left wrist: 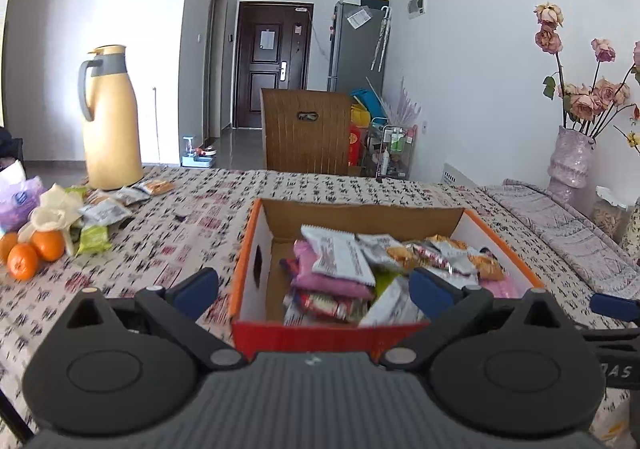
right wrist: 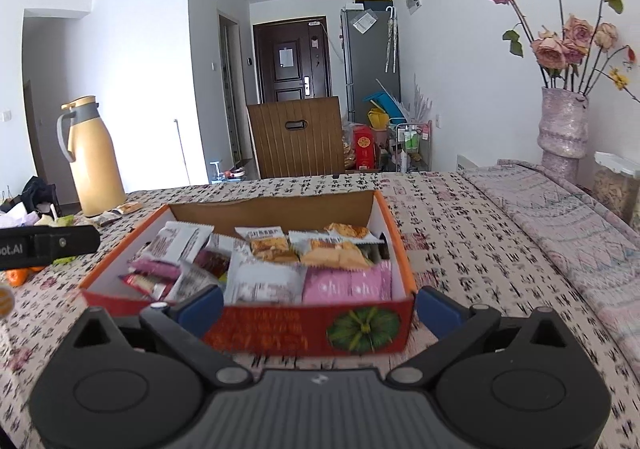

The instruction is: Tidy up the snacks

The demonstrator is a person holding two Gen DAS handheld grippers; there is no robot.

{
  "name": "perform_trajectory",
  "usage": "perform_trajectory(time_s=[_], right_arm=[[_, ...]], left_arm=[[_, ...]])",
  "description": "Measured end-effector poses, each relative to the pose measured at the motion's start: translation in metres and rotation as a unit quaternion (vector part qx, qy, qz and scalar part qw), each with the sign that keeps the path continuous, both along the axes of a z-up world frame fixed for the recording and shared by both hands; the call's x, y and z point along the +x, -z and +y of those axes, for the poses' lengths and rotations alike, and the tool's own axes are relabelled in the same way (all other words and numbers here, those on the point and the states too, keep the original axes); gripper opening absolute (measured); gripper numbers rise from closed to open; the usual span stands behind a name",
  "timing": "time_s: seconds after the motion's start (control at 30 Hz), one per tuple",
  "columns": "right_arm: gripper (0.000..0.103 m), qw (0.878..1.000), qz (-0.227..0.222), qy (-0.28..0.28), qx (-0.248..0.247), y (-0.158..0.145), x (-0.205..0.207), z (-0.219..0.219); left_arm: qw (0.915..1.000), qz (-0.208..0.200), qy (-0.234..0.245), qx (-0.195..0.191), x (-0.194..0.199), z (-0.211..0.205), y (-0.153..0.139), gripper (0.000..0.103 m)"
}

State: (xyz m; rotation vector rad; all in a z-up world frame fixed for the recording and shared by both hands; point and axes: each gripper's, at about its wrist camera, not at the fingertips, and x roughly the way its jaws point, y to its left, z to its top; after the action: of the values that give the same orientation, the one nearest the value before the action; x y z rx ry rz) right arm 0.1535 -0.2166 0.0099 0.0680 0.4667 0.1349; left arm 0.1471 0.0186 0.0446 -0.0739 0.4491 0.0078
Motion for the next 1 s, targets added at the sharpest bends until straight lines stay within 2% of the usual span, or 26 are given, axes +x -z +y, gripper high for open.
perform_trajectory(time_s=[0.13,0.53,0.73,1.0], right_arm=[[0.103,1.0,-0.002,-0.001,0.001,0.003,-0.026,-0.004],[0.103,1.0,0.002,-0.011,-0.002,0.02,-0.093,-0.003],[0.103,1.0,0.012,-0.015,-0.005,0.031,-0.113,-0.002],[0.103,0.999,0.031,-0.009,-0.001,0.046,-0.122,-0.005]], left_arm=[[1.0,0.008,0.002,-0.005,-0.023,0.003,0.01,0.103],[0.9996,0.01,0.007,0.025,-0.086,-0.005,0.041,0.103],[0.9993,0.025,0.021,0.019,-0.104,-0.005,0.061,0.103],[0.9987,0.039,0.029,0.018,-0.114,-0.006,0.071,0.103]])
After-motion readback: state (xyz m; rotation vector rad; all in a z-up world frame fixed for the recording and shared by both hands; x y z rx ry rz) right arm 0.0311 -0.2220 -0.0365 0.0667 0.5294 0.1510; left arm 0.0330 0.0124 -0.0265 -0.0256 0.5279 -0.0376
